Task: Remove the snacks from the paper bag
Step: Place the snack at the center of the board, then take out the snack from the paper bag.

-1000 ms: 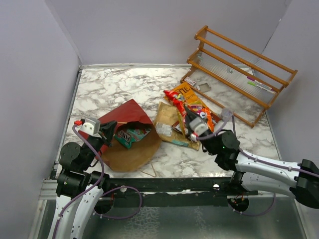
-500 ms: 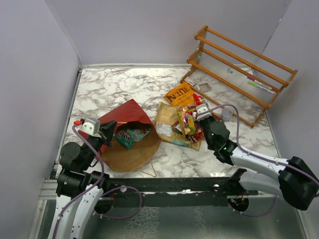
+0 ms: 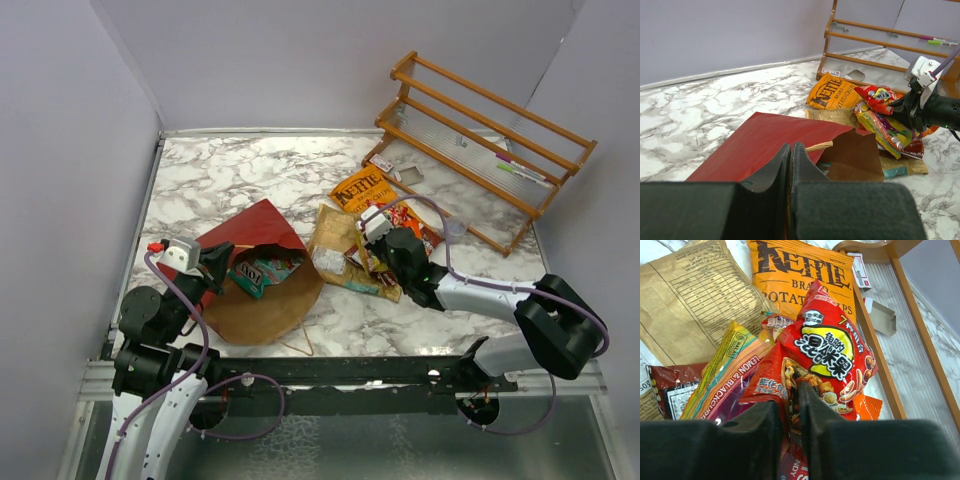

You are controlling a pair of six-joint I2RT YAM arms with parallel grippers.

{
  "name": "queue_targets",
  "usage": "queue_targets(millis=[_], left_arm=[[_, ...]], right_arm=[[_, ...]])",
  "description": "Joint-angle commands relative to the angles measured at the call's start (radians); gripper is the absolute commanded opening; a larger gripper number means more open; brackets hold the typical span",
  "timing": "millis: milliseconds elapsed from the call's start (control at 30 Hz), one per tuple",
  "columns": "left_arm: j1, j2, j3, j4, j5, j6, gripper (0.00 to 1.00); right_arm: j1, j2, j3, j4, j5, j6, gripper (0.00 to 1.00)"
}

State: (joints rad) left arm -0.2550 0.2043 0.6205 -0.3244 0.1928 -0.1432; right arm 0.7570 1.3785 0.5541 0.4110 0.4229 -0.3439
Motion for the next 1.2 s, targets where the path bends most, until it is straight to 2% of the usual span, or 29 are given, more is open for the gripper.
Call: queue_targets(millis=[0,200,400,467,700,767,900,1033,1167], left_arm=[[0.007,-0.014,-0.004,0.004,-0.027,0.001,0.00],[0.007,-0.013,-0.005,0.006,-0.026,0.001,0.00],[0.007,-0.012,-0.005,0.008,-0.024,0.002,0.00],[0.007,-0.014,-0.005,0.007,-0.024,0.001,0.00],[0.007,-0.016,-0.005,0.008,-0.022,0.000,0.00],[0.007,-0.016,-0.005,0.008,-0.023,0.001,0.00],[0.007,-0.016,-0.005,0.009,-0.023,0.001,0.00],[0.007,-0.016,-0.005,0.009,-0.023,0.001,0.00],[0.007,-0.014,-0.005,0.005,-0.028,0.001,0.00]], right_arm=[[-0.001,-0.007,-0.014,-0.031,-0.063,0.032,0.26],[-0.001,-0.125,-0.045,-0.027,-0.082,0.009,0.42],[-0.001,-0.312,-0.092,0.042,-0.253,-0.043,0.63],[-0.001,-0.353,-0.107,0.055,-0.375,-0.080,0.68],[0.021,-0.411,-0.151,0.117,-1.075,-0.213,0.73],[0.074,-0.407,-0.150,0.127,-1.157,-0.265,0.73],[0.228,-0.332,-0.070,0.020,-1.114,-0.419,0.73],[0.376,-0.192,0.043,-0.096,-0.947,-0.557,0.73],[0.452,-0.062,0.141,-0.097,-0.858,-0.567,0.73]])
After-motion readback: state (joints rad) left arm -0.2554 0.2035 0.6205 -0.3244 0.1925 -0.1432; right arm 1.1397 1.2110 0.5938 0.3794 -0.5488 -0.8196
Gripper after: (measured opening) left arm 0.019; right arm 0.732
